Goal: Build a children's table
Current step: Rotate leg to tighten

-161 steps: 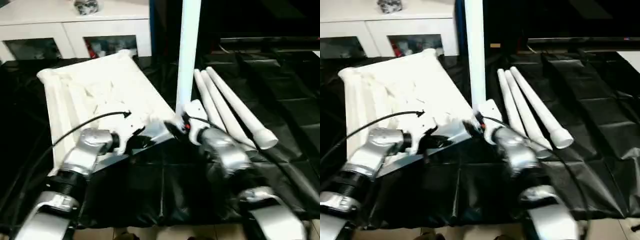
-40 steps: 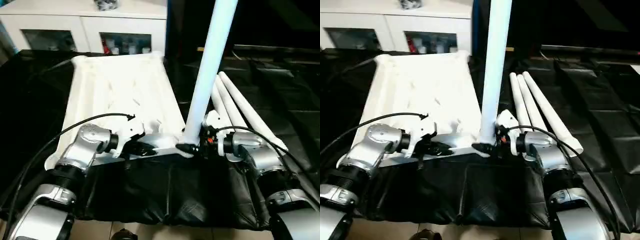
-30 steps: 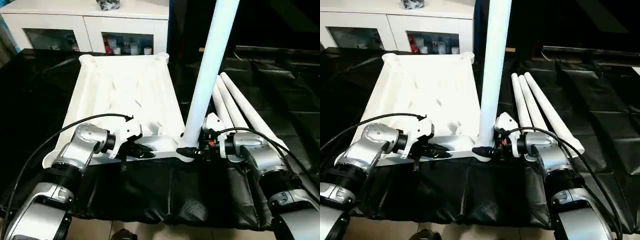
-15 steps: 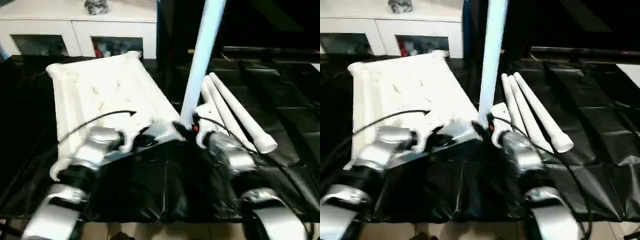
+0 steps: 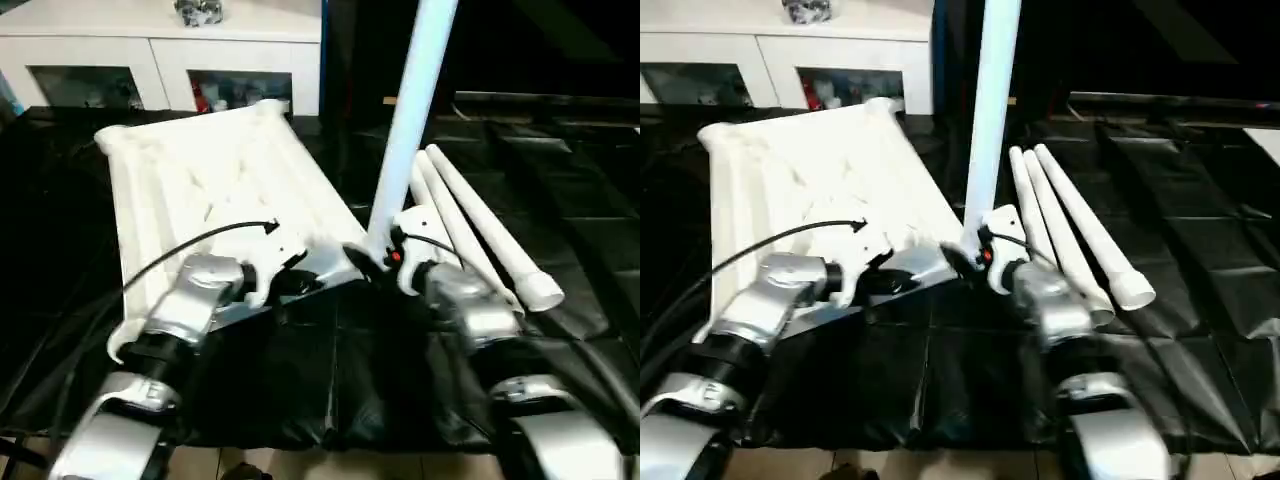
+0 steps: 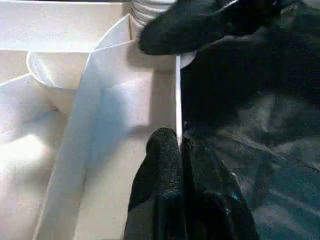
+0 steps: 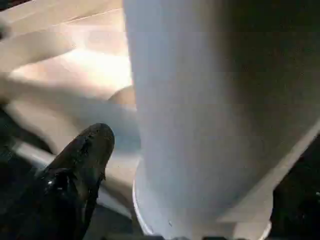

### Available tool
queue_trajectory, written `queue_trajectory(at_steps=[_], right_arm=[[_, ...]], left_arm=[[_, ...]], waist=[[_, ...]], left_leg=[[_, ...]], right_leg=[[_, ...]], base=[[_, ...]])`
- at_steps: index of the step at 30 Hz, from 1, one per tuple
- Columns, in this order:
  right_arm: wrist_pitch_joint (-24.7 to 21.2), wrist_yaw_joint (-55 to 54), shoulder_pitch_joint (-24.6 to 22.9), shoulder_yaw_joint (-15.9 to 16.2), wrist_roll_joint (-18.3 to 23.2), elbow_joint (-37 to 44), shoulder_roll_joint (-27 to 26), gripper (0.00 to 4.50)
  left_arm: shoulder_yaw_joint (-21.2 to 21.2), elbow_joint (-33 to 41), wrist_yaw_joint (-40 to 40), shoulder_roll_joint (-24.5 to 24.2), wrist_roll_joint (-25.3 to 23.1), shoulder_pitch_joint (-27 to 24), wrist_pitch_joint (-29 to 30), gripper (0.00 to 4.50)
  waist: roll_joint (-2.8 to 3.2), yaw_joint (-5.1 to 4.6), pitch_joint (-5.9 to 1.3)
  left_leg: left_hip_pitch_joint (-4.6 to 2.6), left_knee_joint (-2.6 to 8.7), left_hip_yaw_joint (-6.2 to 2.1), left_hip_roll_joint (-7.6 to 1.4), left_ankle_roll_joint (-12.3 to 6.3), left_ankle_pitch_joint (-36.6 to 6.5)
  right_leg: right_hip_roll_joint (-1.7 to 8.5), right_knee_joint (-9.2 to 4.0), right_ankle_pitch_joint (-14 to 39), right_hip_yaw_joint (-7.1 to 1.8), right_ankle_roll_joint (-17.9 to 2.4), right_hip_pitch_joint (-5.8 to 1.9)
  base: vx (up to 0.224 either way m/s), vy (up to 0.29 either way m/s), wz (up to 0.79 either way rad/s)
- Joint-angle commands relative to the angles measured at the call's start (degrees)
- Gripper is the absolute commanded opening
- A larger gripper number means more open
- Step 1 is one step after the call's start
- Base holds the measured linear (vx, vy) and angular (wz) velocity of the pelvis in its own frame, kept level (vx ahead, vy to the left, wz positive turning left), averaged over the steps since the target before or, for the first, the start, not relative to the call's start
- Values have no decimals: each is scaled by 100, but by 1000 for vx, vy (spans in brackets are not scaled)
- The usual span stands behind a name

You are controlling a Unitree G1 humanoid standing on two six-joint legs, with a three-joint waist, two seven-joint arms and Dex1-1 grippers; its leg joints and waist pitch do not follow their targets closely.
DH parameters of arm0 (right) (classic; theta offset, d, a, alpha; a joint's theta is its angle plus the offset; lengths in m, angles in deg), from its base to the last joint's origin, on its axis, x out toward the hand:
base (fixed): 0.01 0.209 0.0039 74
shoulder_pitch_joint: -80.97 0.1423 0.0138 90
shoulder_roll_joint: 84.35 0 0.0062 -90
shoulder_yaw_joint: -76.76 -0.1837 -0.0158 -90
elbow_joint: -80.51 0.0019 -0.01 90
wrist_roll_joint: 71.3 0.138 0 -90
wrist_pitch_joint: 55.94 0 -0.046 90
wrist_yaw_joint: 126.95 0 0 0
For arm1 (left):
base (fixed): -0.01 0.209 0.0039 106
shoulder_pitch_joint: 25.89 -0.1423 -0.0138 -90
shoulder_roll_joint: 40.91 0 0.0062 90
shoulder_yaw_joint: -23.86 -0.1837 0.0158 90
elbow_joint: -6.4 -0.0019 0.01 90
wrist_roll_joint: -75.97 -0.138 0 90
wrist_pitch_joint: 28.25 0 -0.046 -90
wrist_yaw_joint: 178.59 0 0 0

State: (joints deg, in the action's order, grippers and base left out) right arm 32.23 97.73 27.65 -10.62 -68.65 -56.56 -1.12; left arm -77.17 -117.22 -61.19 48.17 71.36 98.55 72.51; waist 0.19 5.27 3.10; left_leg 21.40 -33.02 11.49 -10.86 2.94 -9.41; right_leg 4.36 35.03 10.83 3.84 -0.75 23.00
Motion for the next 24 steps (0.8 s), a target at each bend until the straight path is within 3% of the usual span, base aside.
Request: queue_trajectory(at_steps=[1,3,8,14,19,24], right_arm=[[-14,427,-3,292,-23,149,-70,427],[-43,1414,-137,521,59,445,239,427],[-243,2460,-212,775,213,699,550,400],[-357,2873,-247,920,228,788,629,355],[-463,2932,-340,962,248,897,579,312],[-530,2466,-408,798,294,900,355,282]], left_arm=[[-193,223,-440,212,393,12,-267,0],[-218,179,-830,10,393,19,-343,0],[-288,34,-1304,-268,364,98,-451,0],[-347,-89,-1532,-380,354,165,-558,0],[-336,-168,-1568,-390,345,191,-591,0],[-190,-224,-1258,-248,395,206,-420,0]], waist=[[-29,16,-392],[-20,23,-396],[-10,73,-390],[-8,114,-379],[-18,134,-388],[-15,133,-381]], left_leg=[[-63,330,-118,-265,-327,-1078],[-69,318,-114,-271,-382,-1031],[-82,313,-117,-294,-431,-1139],[-102,336,-127,-309,-236,-1352],[-90,329,-125,-302,-239,-1246],[-85,329,-125,-301,-217,-1227]], right_leg=[[420,-389,808,-275,-1302,-286],[411,-375,673,-268,-1370,-282],[423,-388,811,-259,-1431,-265],[437,-404,1137,-268,-1384,-241],[443,-386,1007,-269,-1390,-250],[449,-390,1057,-269,-1378,-238]], base=[[0,0,0],[0,0,0],[0,0,0],[0,0,0],[0,0,0],[0,0,0]])
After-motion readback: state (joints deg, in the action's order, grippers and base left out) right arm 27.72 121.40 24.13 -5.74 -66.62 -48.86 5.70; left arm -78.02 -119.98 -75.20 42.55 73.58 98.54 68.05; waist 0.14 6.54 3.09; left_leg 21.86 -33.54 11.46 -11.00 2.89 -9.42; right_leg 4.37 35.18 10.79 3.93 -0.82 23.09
